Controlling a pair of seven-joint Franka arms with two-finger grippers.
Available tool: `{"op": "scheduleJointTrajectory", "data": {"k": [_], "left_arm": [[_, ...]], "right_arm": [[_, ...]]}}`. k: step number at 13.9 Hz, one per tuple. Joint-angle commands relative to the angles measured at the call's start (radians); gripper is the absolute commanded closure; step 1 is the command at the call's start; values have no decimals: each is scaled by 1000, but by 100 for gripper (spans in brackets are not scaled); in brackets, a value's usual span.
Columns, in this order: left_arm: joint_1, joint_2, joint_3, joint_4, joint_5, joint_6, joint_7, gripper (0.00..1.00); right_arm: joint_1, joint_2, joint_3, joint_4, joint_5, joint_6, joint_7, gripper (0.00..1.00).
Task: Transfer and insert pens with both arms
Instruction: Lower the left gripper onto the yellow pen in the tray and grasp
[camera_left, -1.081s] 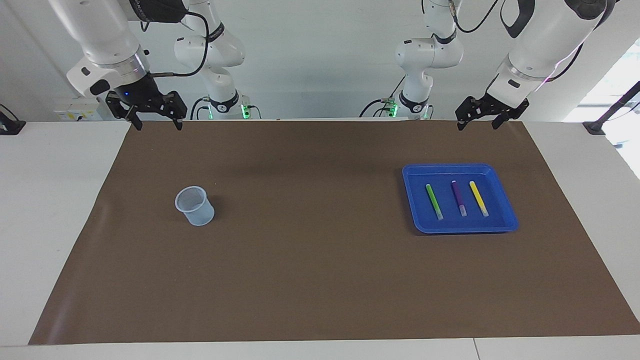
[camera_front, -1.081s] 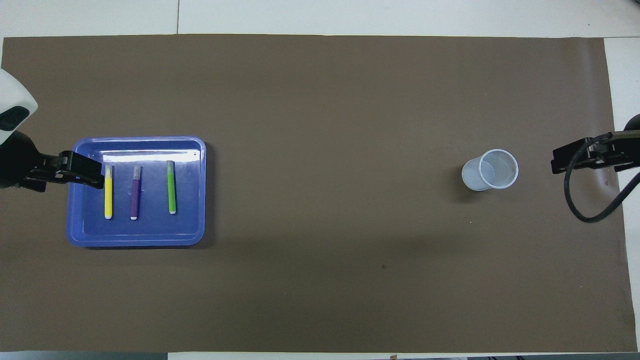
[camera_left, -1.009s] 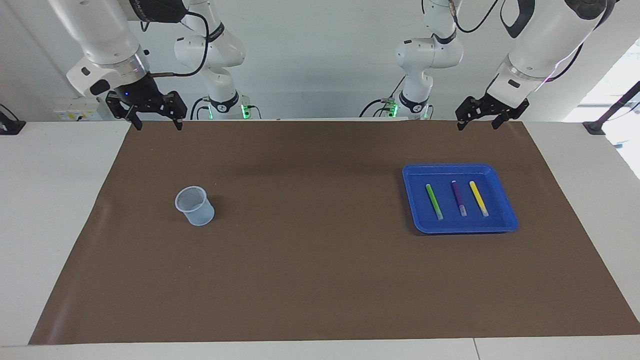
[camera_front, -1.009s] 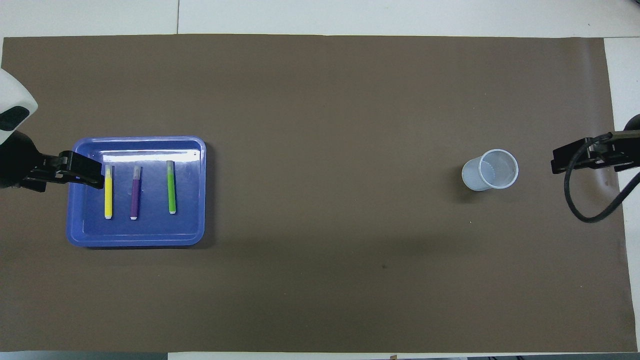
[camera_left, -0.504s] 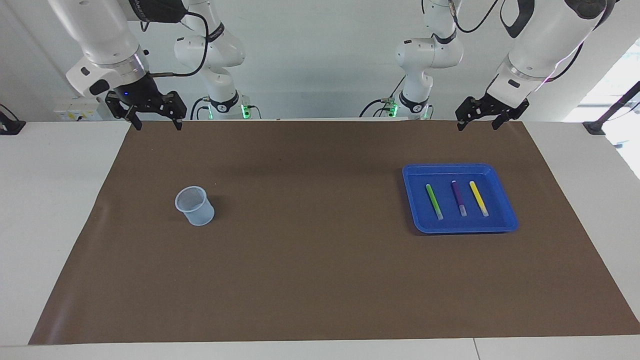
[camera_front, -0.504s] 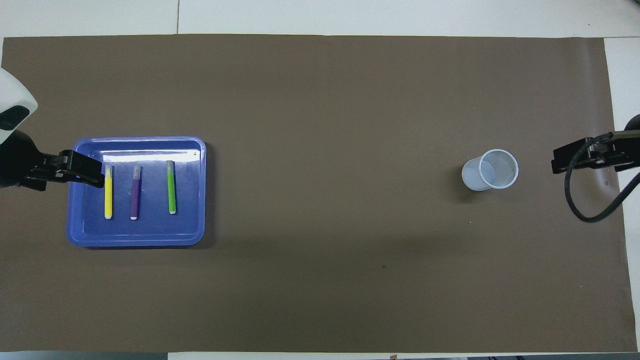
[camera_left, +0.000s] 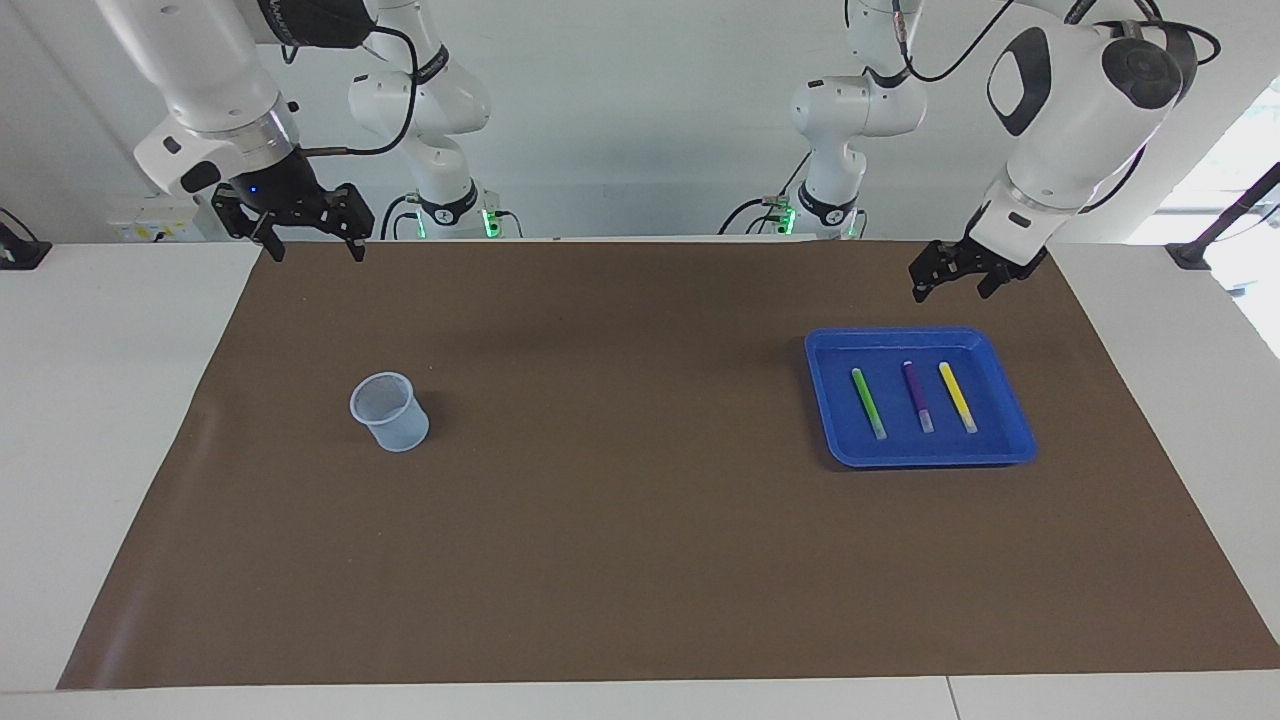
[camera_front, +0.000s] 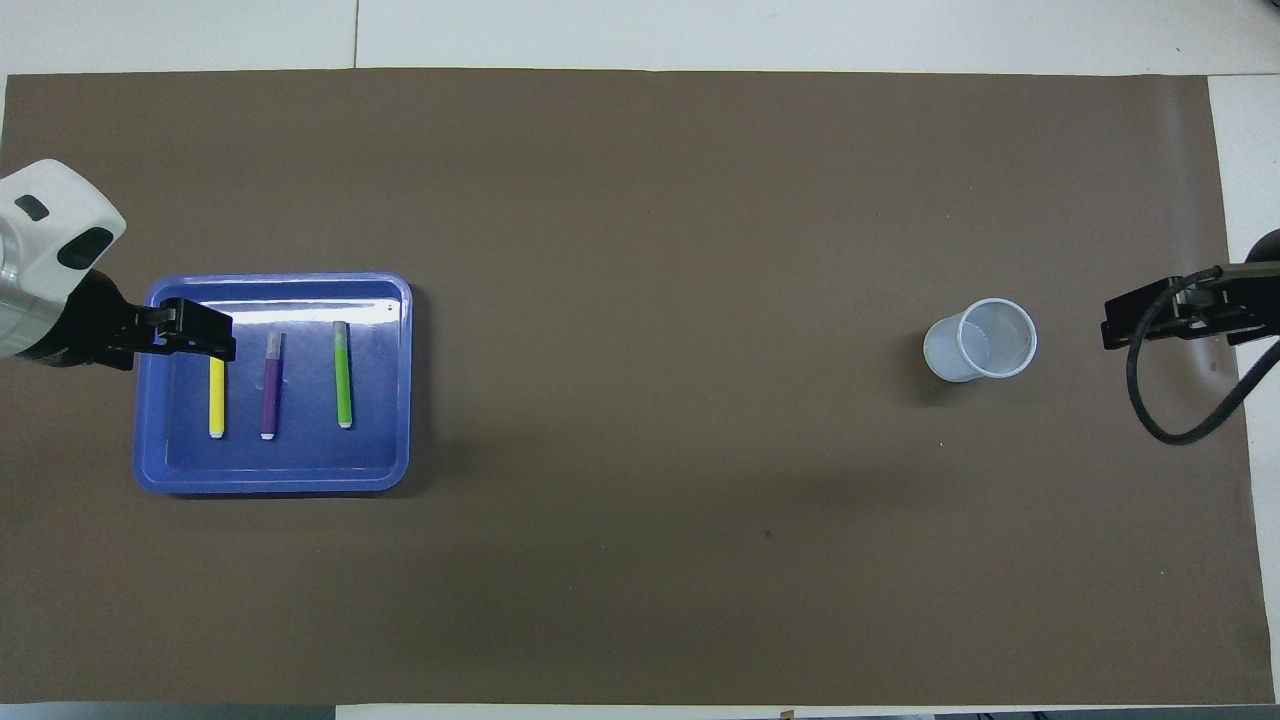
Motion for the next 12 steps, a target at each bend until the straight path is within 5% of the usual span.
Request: {"op": "scheduleJointTrajectory", "data": {"k": [1, 6, 12], "left_arm": [[8, 25, 51, -100, -11, 137, 144, 0], [50, 142, 104, -171, -11, 343, 405, 0], [73, 211, 107, -231, -9, 484, 462, 3]], "right_arm": [[-8, -18, 5, -28, -15, 19, -22, 0], [-8, -18, 5, -29, -15, 19, -22, 0], [-8, -23, 5, -33, -15, 19, -19, 0]]}}
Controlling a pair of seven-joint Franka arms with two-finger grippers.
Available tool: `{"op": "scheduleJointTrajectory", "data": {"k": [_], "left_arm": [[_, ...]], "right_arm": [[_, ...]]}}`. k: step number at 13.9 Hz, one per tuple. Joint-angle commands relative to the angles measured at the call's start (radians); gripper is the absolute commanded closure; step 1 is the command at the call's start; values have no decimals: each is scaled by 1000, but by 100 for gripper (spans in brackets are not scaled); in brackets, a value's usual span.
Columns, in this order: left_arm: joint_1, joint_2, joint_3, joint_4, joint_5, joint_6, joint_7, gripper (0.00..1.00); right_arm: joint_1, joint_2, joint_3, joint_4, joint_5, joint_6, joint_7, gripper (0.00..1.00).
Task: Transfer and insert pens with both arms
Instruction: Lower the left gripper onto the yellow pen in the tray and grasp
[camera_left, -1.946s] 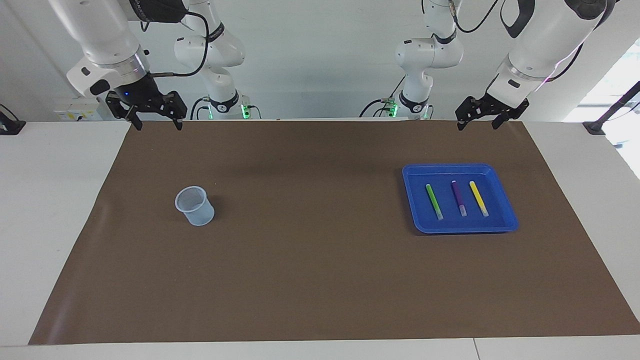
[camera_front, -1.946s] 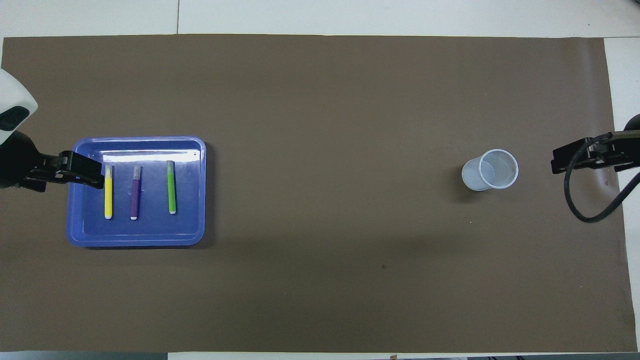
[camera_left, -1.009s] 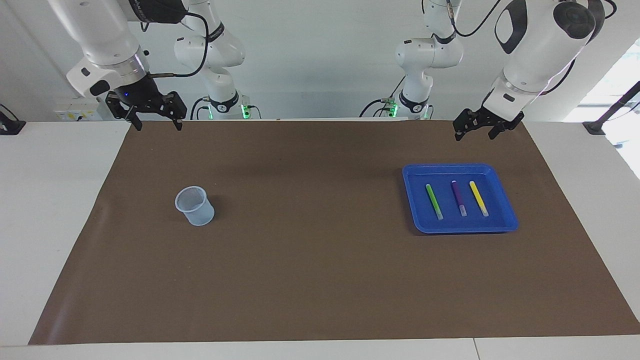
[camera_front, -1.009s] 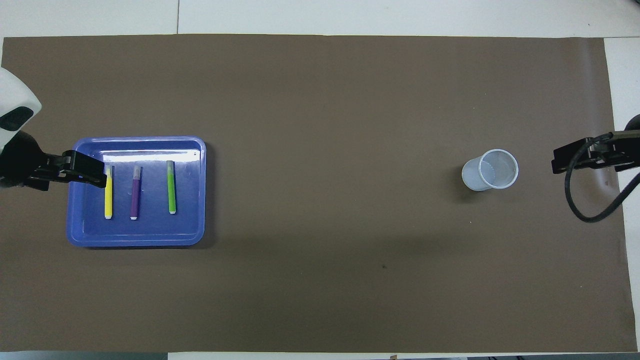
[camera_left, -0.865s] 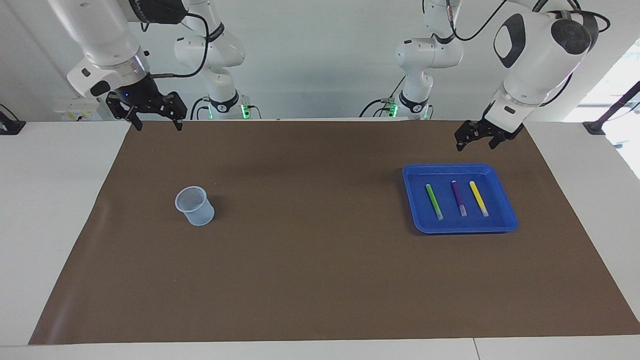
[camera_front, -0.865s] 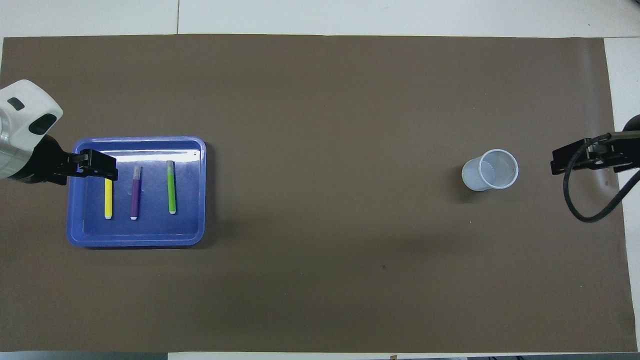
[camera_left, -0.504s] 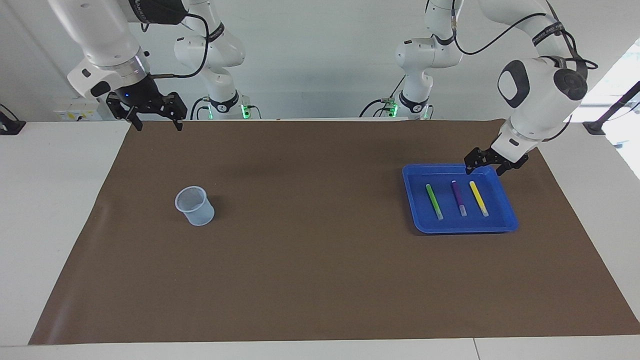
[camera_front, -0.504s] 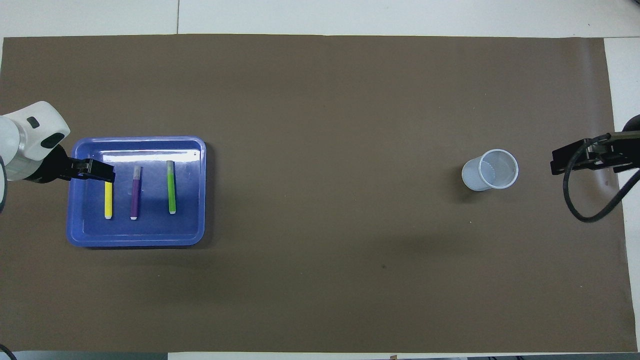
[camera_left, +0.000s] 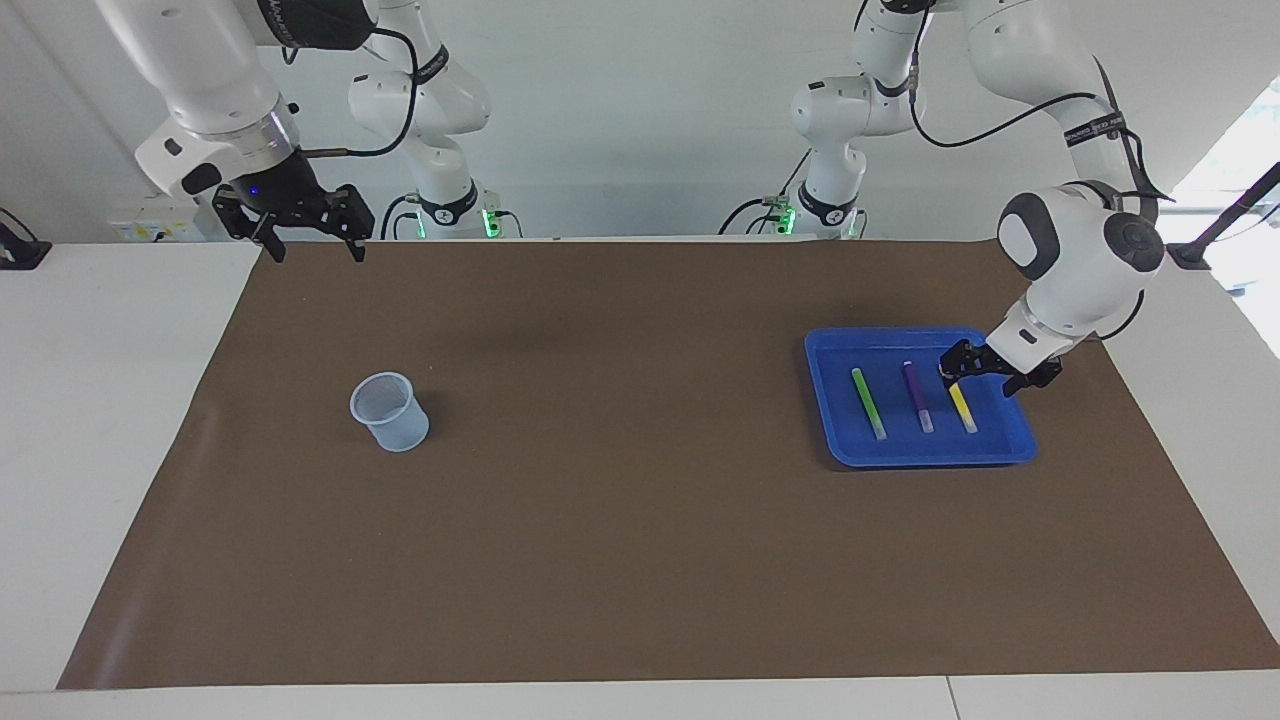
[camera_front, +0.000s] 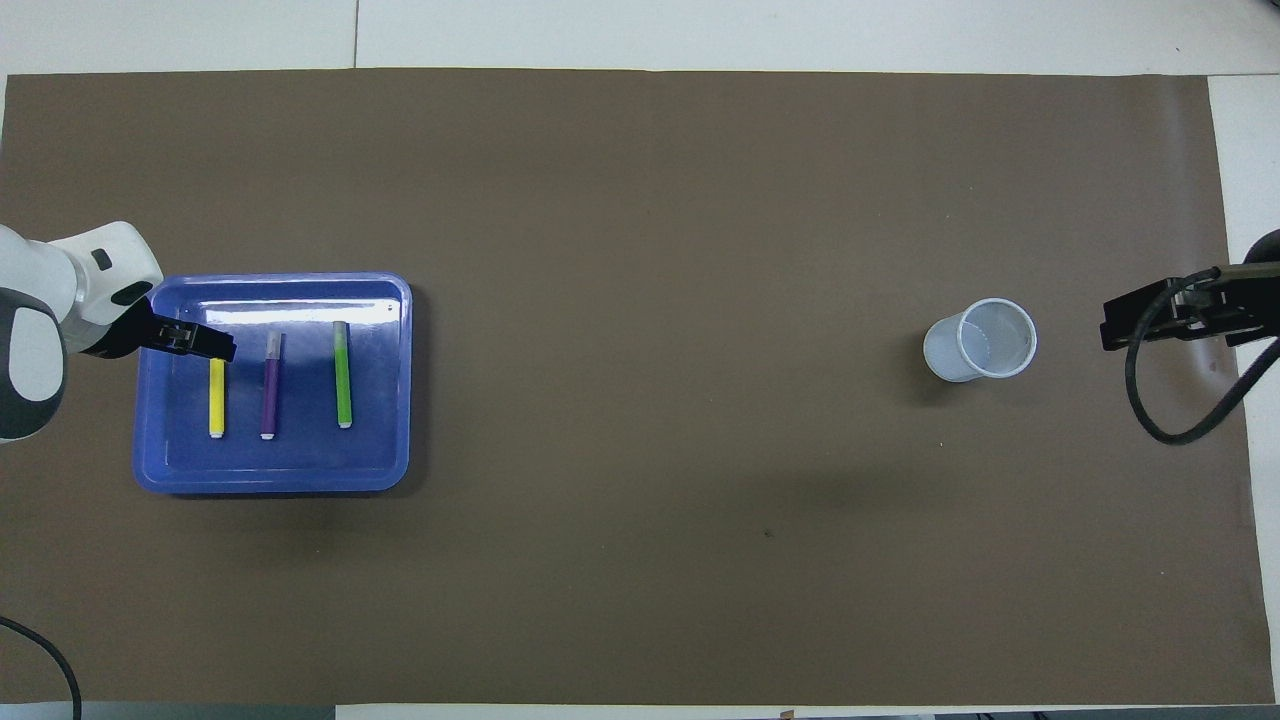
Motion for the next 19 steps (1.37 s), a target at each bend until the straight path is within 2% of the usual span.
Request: {"op": "scheduleJointTrajectory", "data": {"k": [1, 6, 10, 17, 19], "left_arm": [[13, -1, 4, -67, -9, 79, 52, 4], [35, 19, 6, -74, -9, 88, 75, 10], [42, 13, 6, -136, -11, 148, 69, 17], [41, 16, 6, -146, -11, 155, 49, 31], [41, 16, 6, -146, -11, 163, 46, 32]], "right_arm": [[-8, -23, 5, -30, -15, 19, -19, 0], [-7, -24, 5, -38, -13, 33, -21, 0], [-7, -30, 5, -50, -13, 44, -21, 0], [-5, -31, 5, -49, -4, 41, -27, 0], [-5, -30, 6, -47, 2, 41, -25, 0]]}}
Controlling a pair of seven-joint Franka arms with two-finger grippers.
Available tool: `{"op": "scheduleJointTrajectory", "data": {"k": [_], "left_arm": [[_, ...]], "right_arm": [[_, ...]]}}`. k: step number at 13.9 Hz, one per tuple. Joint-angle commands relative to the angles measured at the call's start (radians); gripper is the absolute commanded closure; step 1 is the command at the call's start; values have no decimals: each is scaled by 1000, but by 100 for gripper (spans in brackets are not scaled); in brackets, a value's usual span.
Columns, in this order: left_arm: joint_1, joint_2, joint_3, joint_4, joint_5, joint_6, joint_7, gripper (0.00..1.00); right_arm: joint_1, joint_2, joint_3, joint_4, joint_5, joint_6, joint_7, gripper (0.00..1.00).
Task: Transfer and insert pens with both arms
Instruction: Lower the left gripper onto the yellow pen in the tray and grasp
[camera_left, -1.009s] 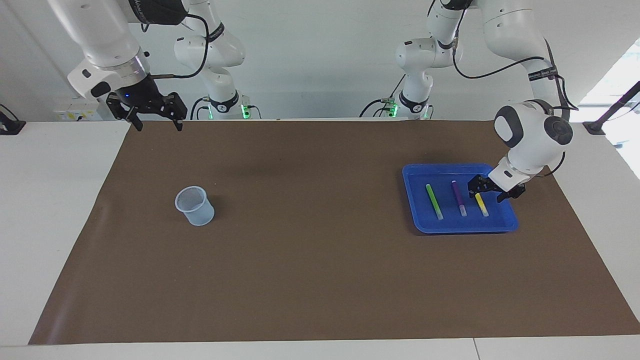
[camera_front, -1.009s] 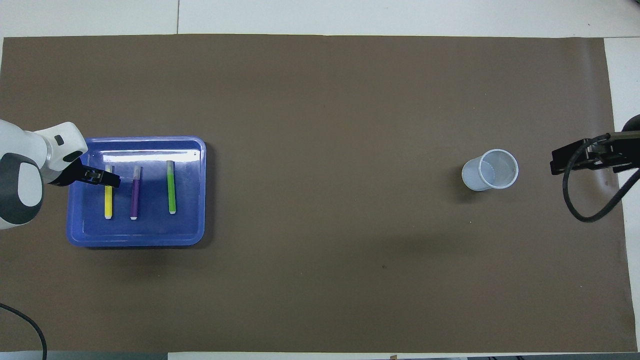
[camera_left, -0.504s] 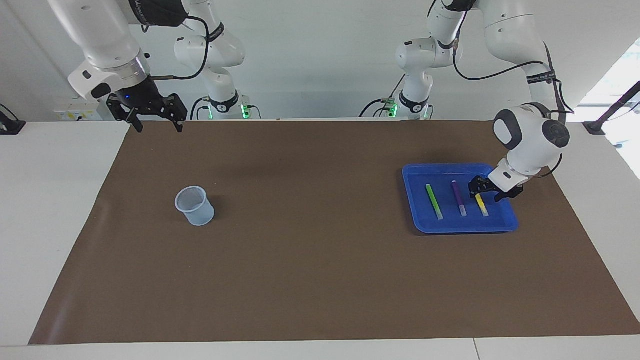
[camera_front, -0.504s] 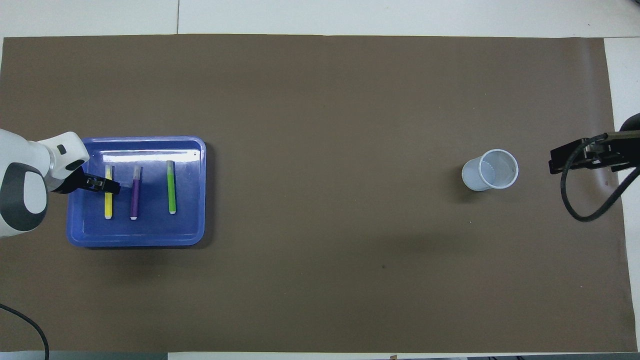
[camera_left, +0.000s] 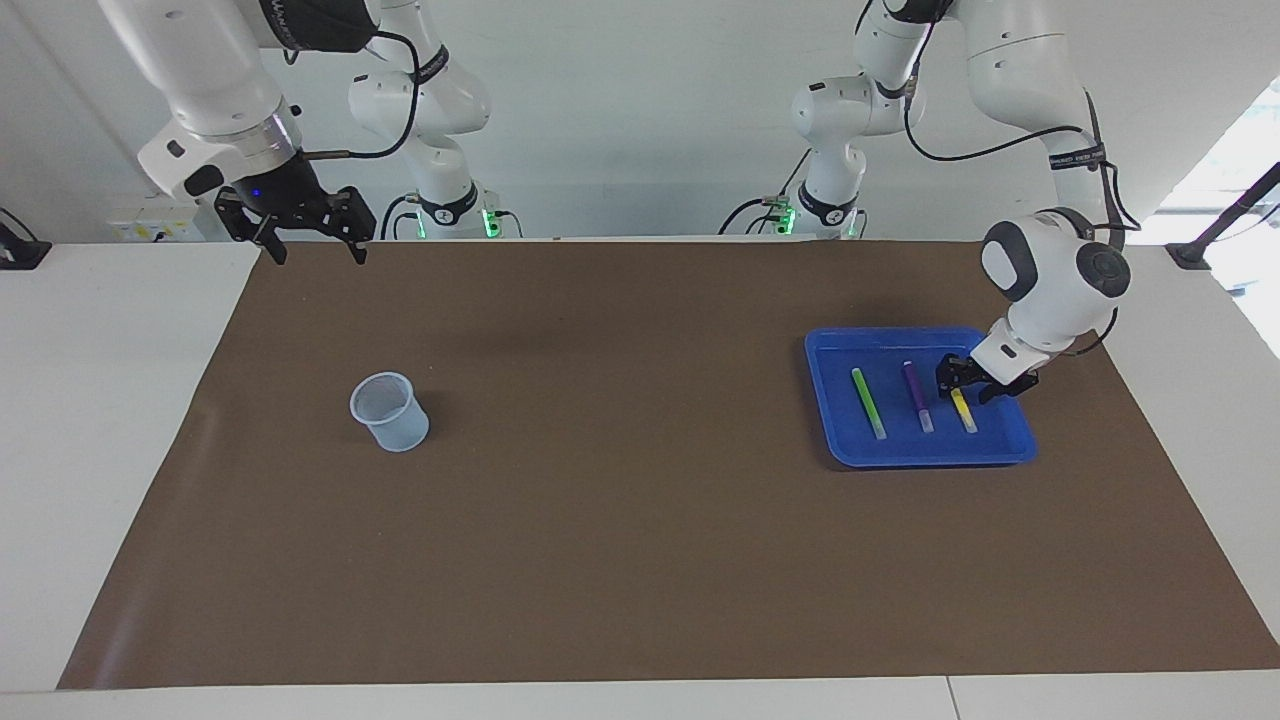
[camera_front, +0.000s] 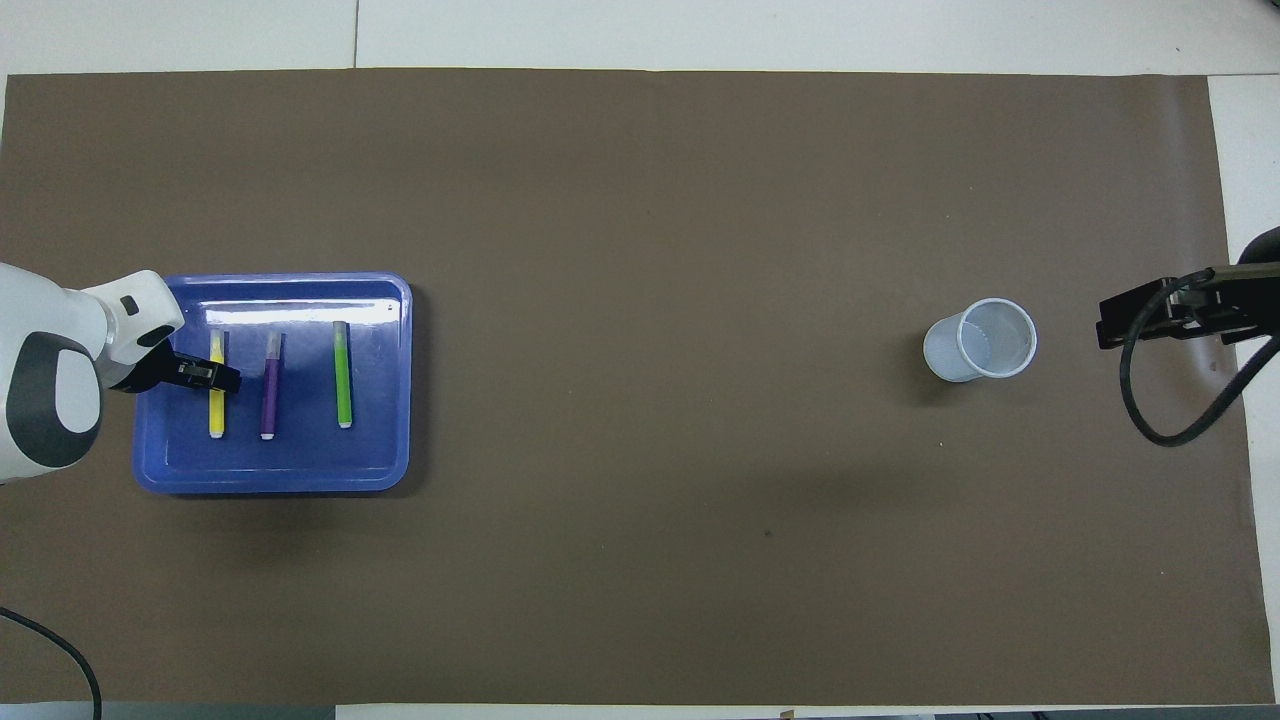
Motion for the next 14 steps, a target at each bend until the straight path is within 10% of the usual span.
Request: {"op": "scheduleJointTrajectory", "data": {"k": [1, 14], "left_arm": [[0, -6, 4, -23, -11, 48, -5, 33], [0, -6, 4, -37, -11, 71, -5, 84]], "right_arm": [[-6, -27, 3, -35, 2, 25, -25, 0], [-4, -24, 4, -32, 3, 82, -16, 0]]}}
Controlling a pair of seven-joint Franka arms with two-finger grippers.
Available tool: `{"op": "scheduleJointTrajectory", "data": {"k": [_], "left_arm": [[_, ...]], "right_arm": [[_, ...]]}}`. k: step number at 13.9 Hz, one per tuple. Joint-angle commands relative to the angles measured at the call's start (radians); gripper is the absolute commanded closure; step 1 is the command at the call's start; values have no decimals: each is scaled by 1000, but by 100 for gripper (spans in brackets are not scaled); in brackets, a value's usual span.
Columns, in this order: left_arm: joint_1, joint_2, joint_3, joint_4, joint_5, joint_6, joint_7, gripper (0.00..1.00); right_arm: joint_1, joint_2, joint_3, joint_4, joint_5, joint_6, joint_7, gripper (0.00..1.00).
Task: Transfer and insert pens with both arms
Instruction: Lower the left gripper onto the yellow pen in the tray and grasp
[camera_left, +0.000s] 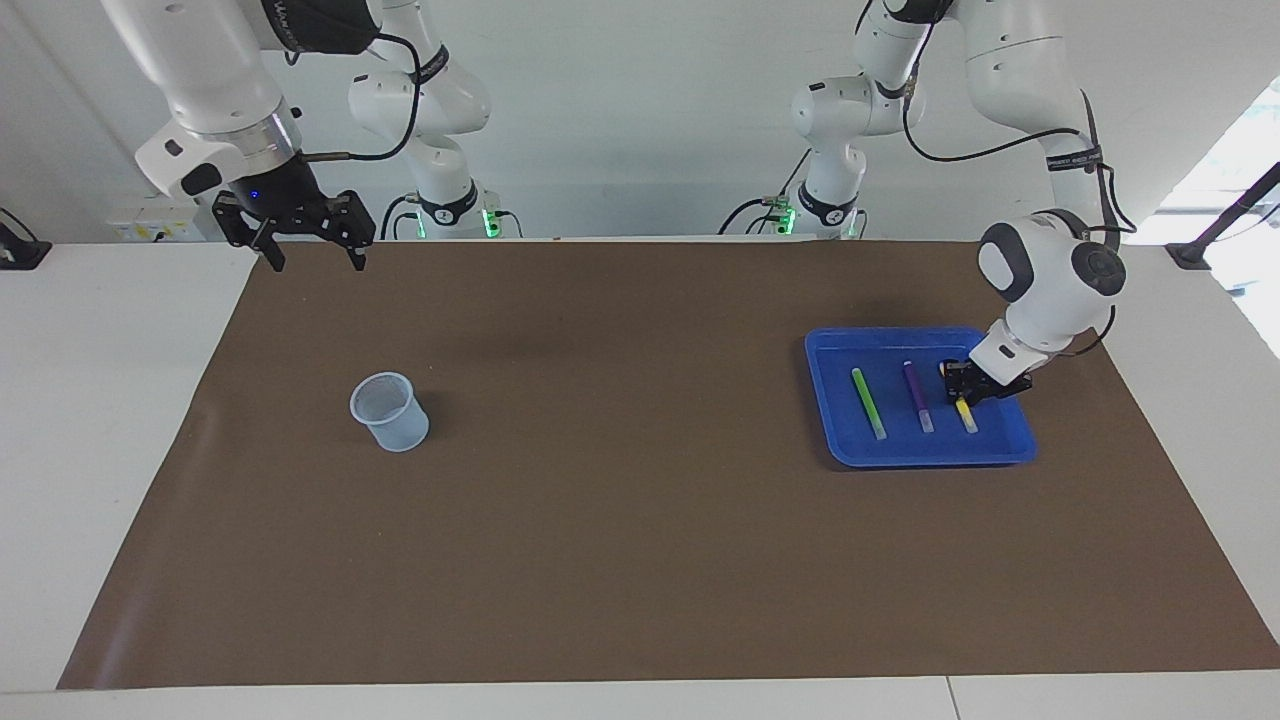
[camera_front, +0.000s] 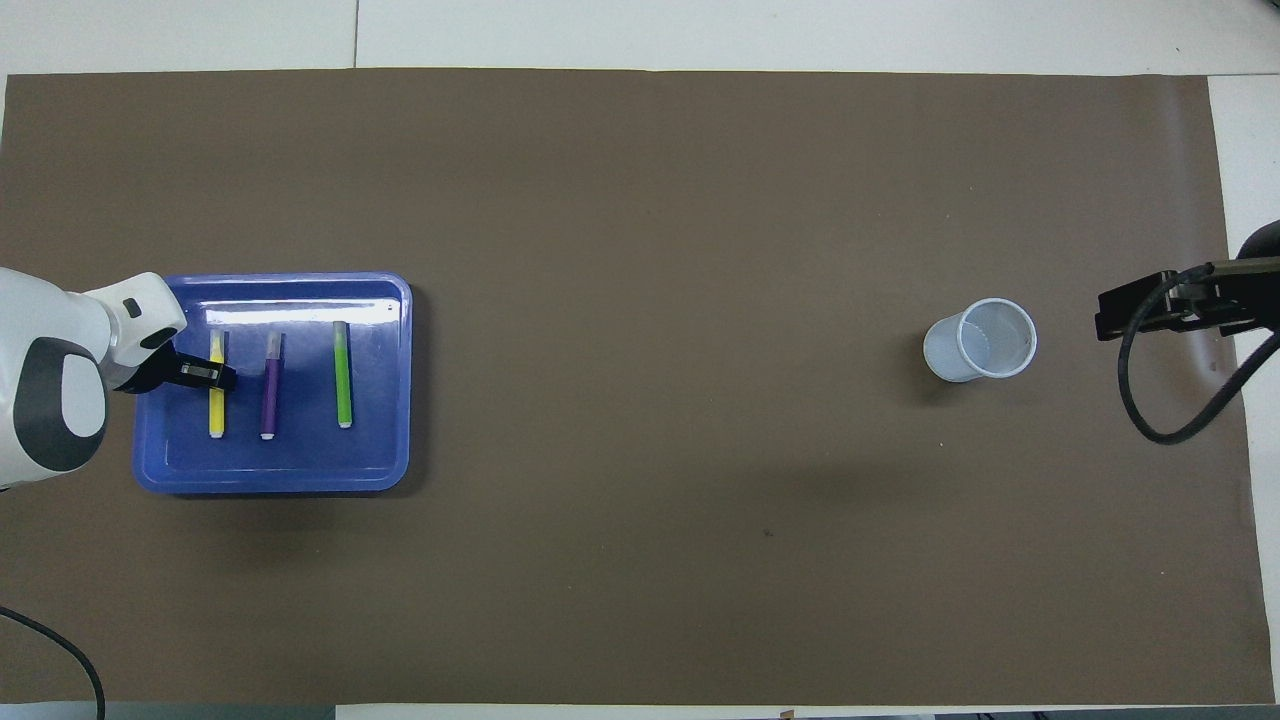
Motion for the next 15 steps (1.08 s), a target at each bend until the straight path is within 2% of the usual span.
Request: {"op": "scheduleJointTrajectory", "data": {"k": [1, 2, 3, 9, 15], "left_arm": [[0, -6, 4, -21, -11, 29, -2, 89], [0, -5, 4, -19, -11, 29, -4, 97], [0, -4, 4, -19, -11, 29, -2, 100], [2, -1, 4, 5, -11, 6, -5, 100], [-8, -4, 2, 79, -11, -100, -63, 100]], "right_arm": [[-5, -22, 2, -25, 3, 22, -16, 0], [-5, -20, 2, -25, 3, 22, -16, 0], [-5, -20, 2, -25, 3, 22, -16, 0], [-5, -23, 1, -24, 3, 22, -19, 0], [-5, -25, 1, -24, 3, 22, -19, 0]]}}
